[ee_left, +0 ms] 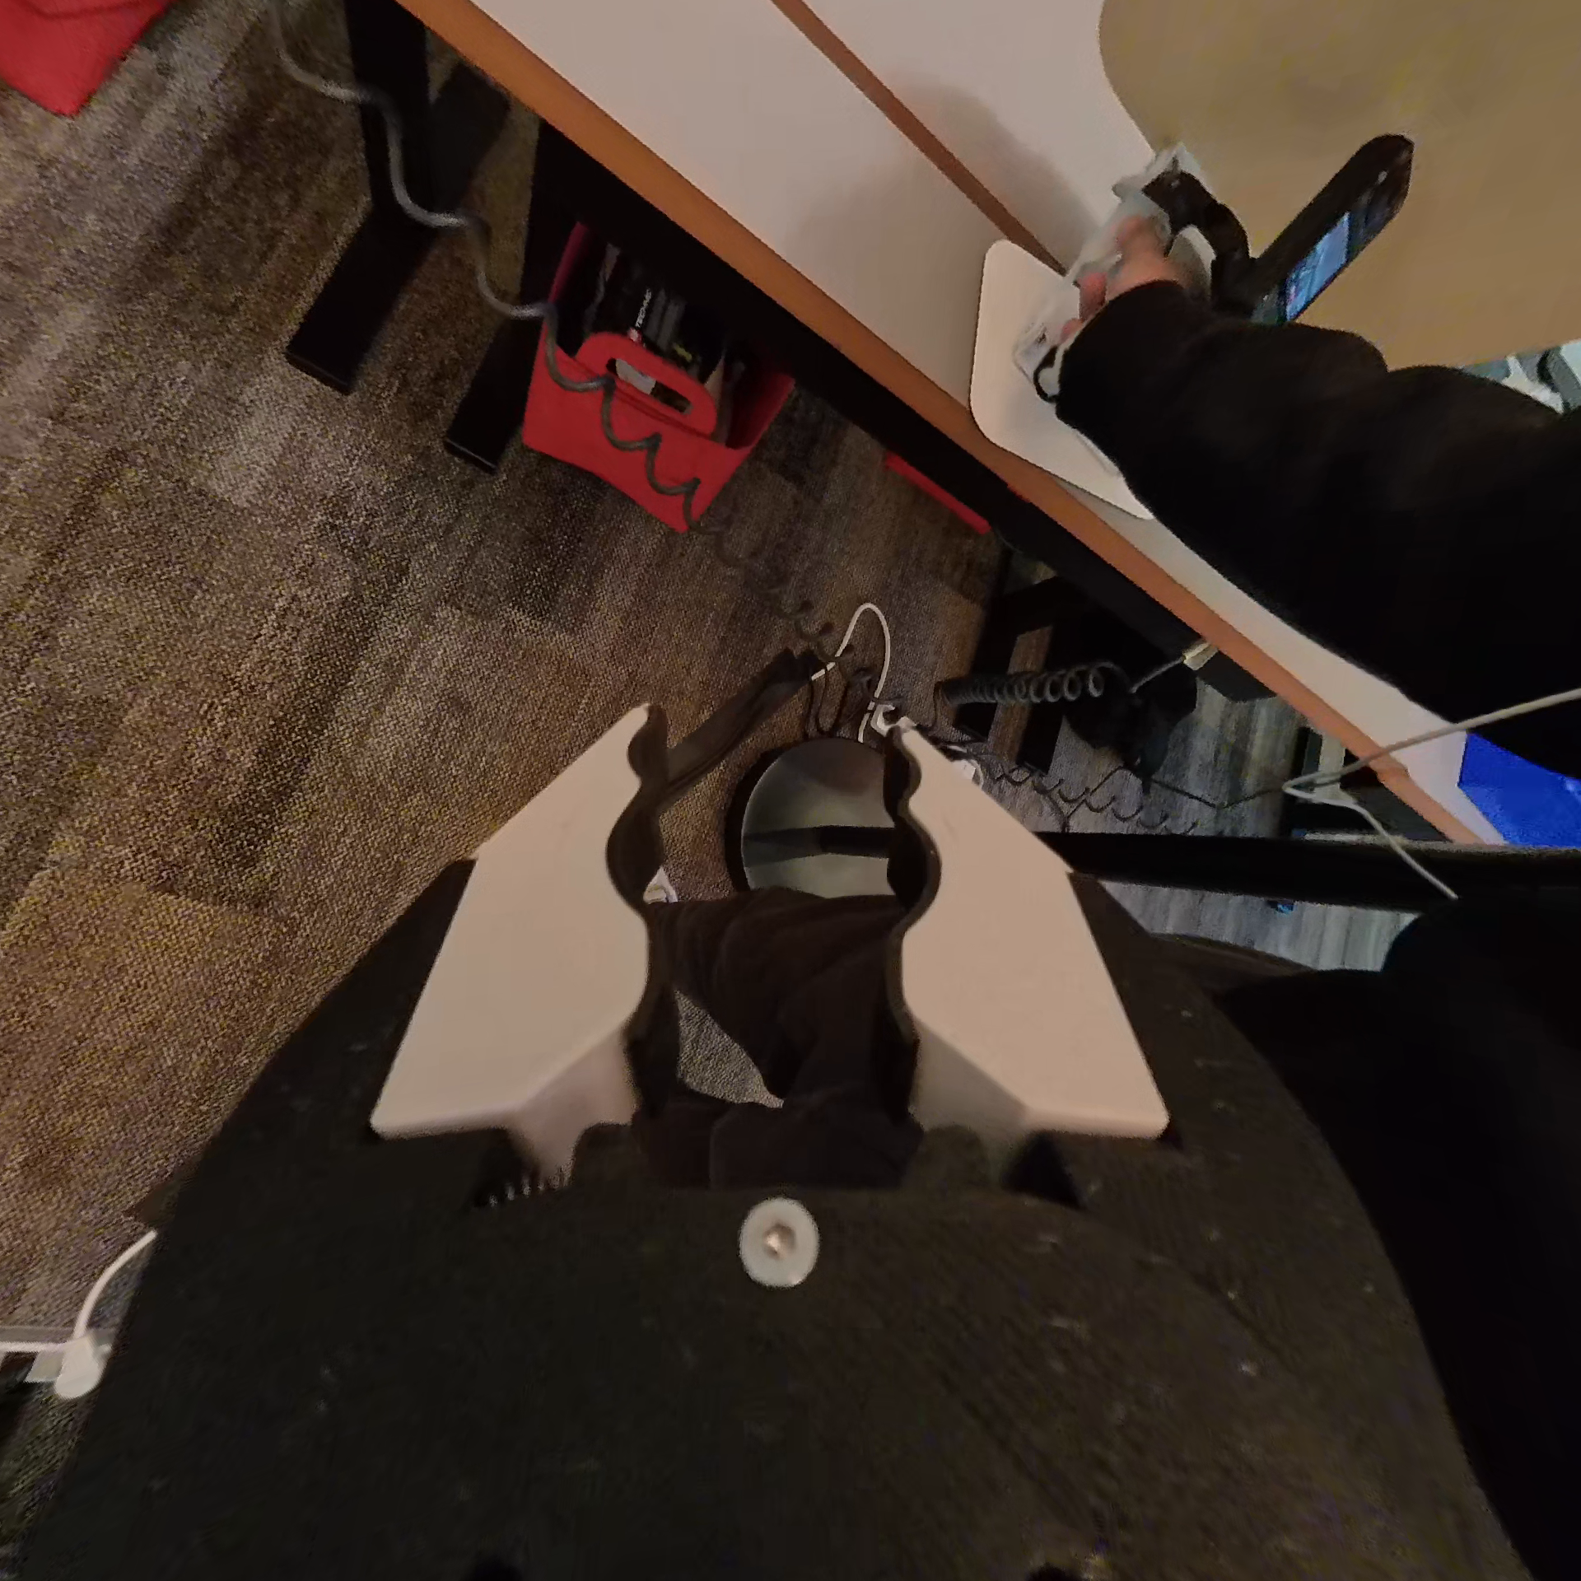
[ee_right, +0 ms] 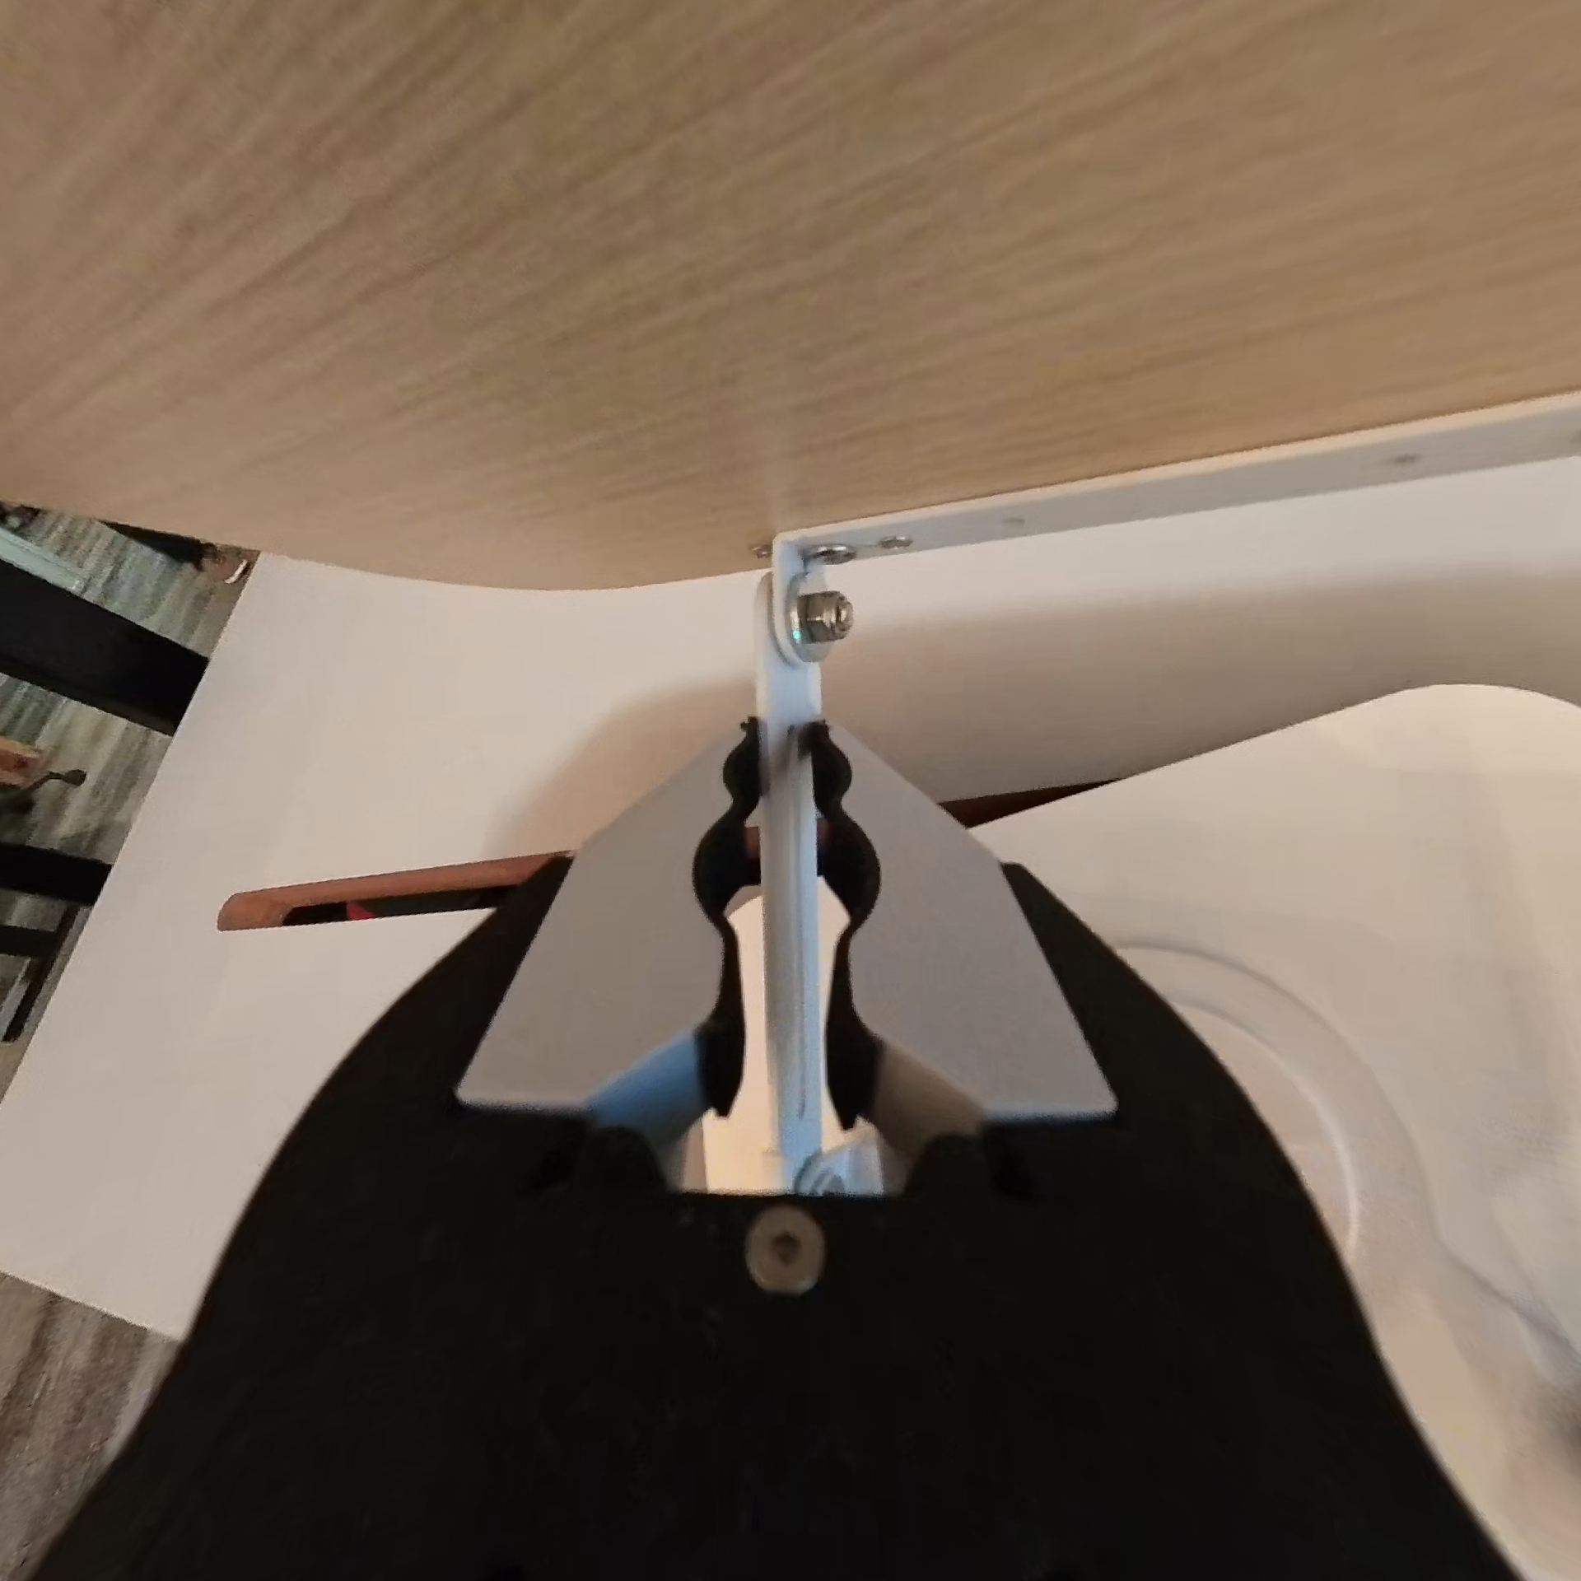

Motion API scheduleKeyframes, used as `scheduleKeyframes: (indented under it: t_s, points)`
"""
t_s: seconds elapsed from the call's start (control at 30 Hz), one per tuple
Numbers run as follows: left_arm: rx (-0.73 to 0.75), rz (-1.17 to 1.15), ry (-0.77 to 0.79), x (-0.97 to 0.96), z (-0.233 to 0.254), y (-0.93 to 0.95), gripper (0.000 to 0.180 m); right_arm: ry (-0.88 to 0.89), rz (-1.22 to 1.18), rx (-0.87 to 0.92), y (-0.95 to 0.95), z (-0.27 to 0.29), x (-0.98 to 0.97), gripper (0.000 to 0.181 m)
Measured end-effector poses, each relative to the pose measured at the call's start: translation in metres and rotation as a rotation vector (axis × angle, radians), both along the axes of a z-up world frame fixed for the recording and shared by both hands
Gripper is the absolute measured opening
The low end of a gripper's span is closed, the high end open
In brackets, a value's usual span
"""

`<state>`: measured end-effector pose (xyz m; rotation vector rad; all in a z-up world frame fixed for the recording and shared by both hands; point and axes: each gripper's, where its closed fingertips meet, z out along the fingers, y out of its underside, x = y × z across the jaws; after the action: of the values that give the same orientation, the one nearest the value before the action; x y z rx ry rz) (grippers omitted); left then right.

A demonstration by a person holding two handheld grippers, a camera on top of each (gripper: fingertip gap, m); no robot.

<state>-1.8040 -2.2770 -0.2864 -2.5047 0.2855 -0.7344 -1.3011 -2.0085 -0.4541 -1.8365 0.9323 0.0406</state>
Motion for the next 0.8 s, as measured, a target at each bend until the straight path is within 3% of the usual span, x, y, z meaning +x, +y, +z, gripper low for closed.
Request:
scheduleKeyframes:
  t_s: [0.37, 0.5, 0.73, 0.8]
  points:
    - [0.047, 0.043, -0.02, 0.008, 0.014, 0.021, 0.048, -0.022, 0.101, -0.027, -0.001, -0.001, -0.034, 0.008]
    - [0.085, 0.044, -0.016, 0.012, 0.023, 0.039, 0.048, -0.163, 0.258, -0.093, -0.009, -0.001, -0.057, 0.004]
    - [0.112, 0.045, 0.0, 0.016, 0.032, 0.057, 0.048, -0.249, 0.379, -0.132, -0.011, -0.002, -0.059, 0.003]
    - [0.117, 0.046, 0.011, 0.014, 0.033, 0.059, 0.049, -0.199, 0.357, -0.077, -0.008, -0.001, -0.054, 0.005]
